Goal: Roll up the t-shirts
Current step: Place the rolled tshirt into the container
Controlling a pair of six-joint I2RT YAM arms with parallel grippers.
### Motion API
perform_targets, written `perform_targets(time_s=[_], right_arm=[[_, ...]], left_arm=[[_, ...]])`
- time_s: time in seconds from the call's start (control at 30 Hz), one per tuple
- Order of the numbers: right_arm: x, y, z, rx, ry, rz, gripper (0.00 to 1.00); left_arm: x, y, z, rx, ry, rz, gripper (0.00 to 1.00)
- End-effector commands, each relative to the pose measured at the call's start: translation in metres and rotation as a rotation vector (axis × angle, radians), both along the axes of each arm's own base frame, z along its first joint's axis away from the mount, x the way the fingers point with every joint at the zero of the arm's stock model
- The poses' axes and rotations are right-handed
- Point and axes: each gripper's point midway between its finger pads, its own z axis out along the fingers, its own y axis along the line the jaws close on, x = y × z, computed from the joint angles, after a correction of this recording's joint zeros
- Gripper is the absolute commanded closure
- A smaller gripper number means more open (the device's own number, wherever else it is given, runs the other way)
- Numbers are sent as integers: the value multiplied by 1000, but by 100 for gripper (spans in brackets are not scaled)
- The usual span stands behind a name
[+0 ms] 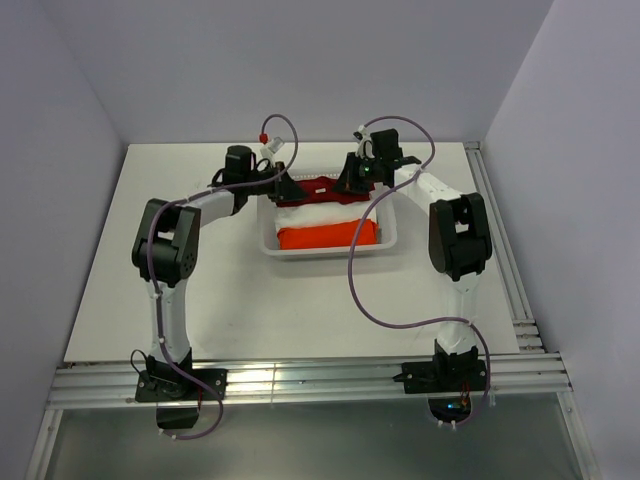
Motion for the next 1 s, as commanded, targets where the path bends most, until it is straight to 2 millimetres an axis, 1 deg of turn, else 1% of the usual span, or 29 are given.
perform_targets(time_s=[0.0, 0.03, 0.1, 0.13, 0.2, 0.23, 0.27, 0.3, 0.33, 0.37, 0.4, 0.43, 0.47, 0.5, 0.53, 0.57, 0.6, 0.63, 0.67, 0.7, 0.77, 0.8, 0.83, 0.87, 0.9, 0.93, 0.97], right_arm=[[3, 0, 25, 17, -33, 12, 100], [3, 0, 25, 17, -30, 10, 100], [3, -3, 21, 9, -23, -1, 100], [4, -5, 19, 9, -13, -12, 100], [3, -9, 15, 25, 4, -18, 100], [3, -11, 17, 51, 17, -31, 100], [6, -12, 25, 78, -2, -36, 100], [4, -13, 29, 108, 3, -29, 100], [8, -20, 36, 131, 3, -54, 100], [11, -23, 49, 147, -28, -57, 100], [11, -23, 58, 167, -40, -47, 99], [12, -25, 66, 186, -41, -52, 95], [12, -25, 79, 211, -63, -47, 92], [12, -25, 88, 244, -57, -48, 80], [12, -26, 95, 258, -68, -50, 74], [13, -28, 114, 276, -120, -53, 68], [11, -28, 119, 293, -120, -64, 61], [13, -33, 130, 295, -147, -87, 50], [14, -35, 138, 300, -167, -95, 46], [14, -37, 144, 302, -178, -104, 43], [15, -47, 155, 294, -196, -140, 37], [13, -49, 164, 291, -212, -151, 34], [10, -51, 167, 290, -210, -154, 34], [7, -55, 164, 274, -191, -175, 34], [3, -58, 163, 259, -188, -179, 34], [-4, -60, 172, 251, -204, -183, 34], [-12, -66, 160, 216, -158, -213, 33]], left_arm=[[-2, 6, 41, -51, -121, -10, 100], [-3, 9, 31, -53, -98, -3, 100], [0, 16, 27, -62, -101, 8, 100], [1, 18, 21, -48, -95, 16, 100], [4, 20, 15, -20, -108, 22, 100], [6, 19, 13, -15, -95, 20, 100], [8, 20, 13, -12, -91, 19, 100], [10, 19, 13, -5, -99, 15, 100], [13, 18, 19, -8, -111, 17, 100], [15, 18, 21, -8, -113, 17, 100], [18, 17, 29, -12, -127, 20, 100], [19, 16, 32, -16, -127, 20, 100], [20, 16, 36, -20, -125, 19, 100], [23, 15, 49, -31, -139, 21, 100], [25, 14, 55, -33, -146, 28, 100], [27, 14, 63, -36, -154, 35, 98], [29, 14, 80, -49, -175, 47, 95], [31, 14, 89, -52, -185, 58, 91], [32, 16, 95, -47, -188, 71, 82], [32, 17, 116, -55, -224, 86, 77], [36, 21, 132, -49, -255, 129, 65], [35, 25, 147, -47, -275, 160, 65], [33, 27, 154, -47, -284, 176, 64], [32, 31, 161, -52, -286, 196, 63], [24, 36, 169, -48, -283, 222, 62], [26, 43, 171, -32, -279, 281, 62], [23, 48, 175, -34, -266, 320, 61]])
